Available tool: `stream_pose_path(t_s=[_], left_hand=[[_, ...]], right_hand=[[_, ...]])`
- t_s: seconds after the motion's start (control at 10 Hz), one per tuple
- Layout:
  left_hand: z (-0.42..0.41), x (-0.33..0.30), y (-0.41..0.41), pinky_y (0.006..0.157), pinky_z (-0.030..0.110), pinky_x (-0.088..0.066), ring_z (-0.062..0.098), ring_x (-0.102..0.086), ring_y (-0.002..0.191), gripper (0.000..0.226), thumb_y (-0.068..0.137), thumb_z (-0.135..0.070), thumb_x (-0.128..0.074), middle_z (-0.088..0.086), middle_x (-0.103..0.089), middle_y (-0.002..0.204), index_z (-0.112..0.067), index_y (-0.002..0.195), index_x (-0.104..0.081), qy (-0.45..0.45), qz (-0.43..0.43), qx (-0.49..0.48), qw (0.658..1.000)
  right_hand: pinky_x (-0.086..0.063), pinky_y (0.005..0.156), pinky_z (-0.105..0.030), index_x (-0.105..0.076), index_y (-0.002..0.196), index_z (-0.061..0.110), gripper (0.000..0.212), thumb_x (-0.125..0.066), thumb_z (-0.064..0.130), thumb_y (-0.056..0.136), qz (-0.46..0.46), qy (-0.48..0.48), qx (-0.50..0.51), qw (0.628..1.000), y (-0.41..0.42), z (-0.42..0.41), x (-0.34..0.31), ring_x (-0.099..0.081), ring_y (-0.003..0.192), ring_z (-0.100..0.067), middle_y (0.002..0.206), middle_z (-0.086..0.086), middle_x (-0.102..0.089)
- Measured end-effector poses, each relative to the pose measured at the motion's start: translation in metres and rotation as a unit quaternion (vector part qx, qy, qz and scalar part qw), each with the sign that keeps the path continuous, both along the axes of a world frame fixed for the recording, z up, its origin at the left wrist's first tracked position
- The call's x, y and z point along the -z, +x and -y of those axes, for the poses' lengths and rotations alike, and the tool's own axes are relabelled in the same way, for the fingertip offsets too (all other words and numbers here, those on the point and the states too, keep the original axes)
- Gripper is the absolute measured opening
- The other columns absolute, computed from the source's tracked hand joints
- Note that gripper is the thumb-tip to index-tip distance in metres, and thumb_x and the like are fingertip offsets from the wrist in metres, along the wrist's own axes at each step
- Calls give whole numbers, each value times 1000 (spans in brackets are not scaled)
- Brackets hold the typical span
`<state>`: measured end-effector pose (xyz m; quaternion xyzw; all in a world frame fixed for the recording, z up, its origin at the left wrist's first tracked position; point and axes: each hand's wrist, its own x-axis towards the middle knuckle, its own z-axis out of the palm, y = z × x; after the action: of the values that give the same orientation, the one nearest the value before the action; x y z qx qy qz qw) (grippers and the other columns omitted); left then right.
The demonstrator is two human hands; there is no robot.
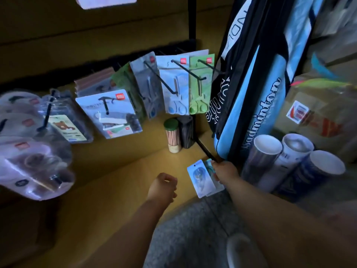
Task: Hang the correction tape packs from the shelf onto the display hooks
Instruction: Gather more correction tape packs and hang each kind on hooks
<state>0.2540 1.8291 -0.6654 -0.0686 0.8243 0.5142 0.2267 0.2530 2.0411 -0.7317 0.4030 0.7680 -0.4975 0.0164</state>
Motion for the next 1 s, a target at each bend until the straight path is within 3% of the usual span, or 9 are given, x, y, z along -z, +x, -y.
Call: stream_pose_path(t_s=[0.1,0.2,0.5,0.6,0.7,0.8,0.9,1.0], left_hand=[[-3,17,-9,50,24,-44,17,-55,57,16,97,-19,-55,6,-61,77,-5,101,-61,-9,21,-1,1000],[-5,35,-17,47,22,-44,15,-55,54,13,96,-20,-57,5,-61,74,-7,96,-60,-9,39,2,999],[-9,76,-24,50,26,-44,17,-56,53,11,94,-11,-58,7,-61,72,-12,84,-60,-10,85,4,996],[-6,84,-24,49,25,-44,16,-56,51,12,94,-11,-58,6,-61,72,-12,83,-61,-11,96,3,995],[-4,92,-25,50,26,-44,17,-56,52,12,94,-11,-59,7,-61,71,-12,81,-60,-6,101,-3,995],[-3,97,-28,49,26,-45,17,-56,53,10,93,-14,-60,7,-61,72,-10,84,-61,0,103,-10,995],[-3,100,-32,50,26,-45,17,-57,56,9,94,-16,-61,7,-61,73,-9,89,-60,16,113,-20,993],[-9,103,-34,58,31,-48,19,-58,68,23,92,-21,-66,9,-61,82,-8,108,-55,28,125,-34,991]], right_hand=[[-46,78,-38,-55,81,10,36,-51,45,91,41,-8,8,999,-6,-7,28,-57,84,-31,90,-17,-54],[-49,94,-40,-64,109,2,45,-46,40,95,106,1,2,994,-7,-10,48,-60,109,-36,115,-22,-63],[-40,104,-35,-46,132,-6,58,-52,38,95,162,-20,41,986,-5,3,86,-51,124,-32,136,-23,-50],[-54,77,-24,-57,121,-1,35,-53,23,95,152,-100,34,983,-9,3,92,-61,113,-32,125,-23,-60],[-51,68,-13,-57,113,5,21,-46,17,99,121,-171,108,972,-8,4,92,-58,118,-28,130,-21,-57],[-45,94,-26,-59,121,6,31,-42,20,100,91,-79,-7,993,-5,3,97,-61,113,-19,123,-15,-62],[-49,47,-16,-64,81,9,16,-55,0,92,-9,-212,123,970,4,8,96,-60,42,-2,62,-6,-65],[-42,36,-14,-59,68,7,24,-58,-5,89,-58,-264,100,958,10,14,92,-52,32,-5,44,-2,-57]])
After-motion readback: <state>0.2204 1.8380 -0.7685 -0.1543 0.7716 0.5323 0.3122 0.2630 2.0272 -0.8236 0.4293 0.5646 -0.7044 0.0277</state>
